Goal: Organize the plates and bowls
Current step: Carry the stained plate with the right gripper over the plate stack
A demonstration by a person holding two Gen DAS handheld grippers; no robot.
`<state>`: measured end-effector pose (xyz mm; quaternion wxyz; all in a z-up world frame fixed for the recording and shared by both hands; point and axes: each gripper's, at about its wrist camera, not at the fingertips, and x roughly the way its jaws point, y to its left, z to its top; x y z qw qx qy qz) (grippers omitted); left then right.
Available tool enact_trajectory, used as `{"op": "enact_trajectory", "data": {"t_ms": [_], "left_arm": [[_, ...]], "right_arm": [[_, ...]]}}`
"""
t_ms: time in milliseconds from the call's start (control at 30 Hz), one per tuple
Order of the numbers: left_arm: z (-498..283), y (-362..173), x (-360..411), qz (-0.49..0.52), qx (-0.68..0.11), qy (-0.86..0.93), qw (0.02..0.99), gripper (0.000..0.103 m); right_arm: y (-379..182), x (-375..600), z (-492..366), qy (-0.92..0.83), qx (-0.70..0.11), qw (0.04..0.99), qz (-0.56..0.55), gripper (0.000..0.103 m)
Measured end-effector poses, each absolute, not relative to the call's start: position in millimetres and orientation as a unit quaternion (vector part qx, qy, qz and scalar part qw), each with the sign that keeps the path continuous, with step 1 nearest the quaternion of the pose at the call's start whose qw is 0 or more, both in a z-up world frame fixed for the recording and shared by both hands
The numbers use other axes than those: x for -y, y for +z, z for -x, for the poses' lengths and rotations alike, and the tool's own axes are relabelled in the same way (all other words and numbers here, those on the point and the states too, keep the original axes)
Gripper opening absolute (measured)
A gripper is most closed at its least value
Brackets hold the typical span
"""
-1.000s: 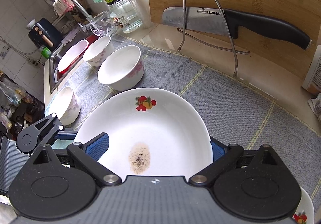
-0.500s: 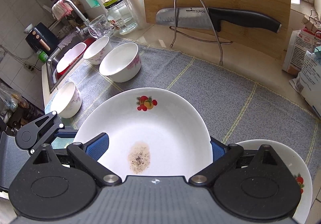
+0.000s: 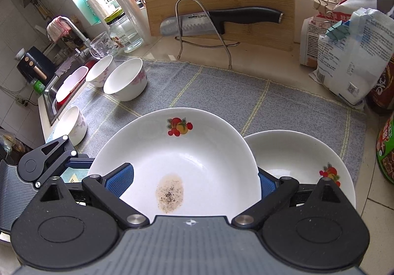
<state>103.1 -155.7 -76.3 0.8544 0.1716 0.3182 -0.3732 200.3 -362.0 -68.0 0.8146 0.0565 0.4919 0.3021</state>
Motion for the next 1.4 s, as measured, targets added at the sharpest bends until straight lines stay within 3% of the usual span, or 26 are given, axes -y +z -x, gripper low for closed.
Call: {"op": "enact_trajectory", "data": {"t_ms": [1400], "left_arm": [[-136.7,-101.9,210.4,-0.199,-0.331,-0.427,0.818,0.102]], "right_arm": [[-98.4,437.6,-184.5,0.217,-0.520,0.821,-0.092,0.102]]}}
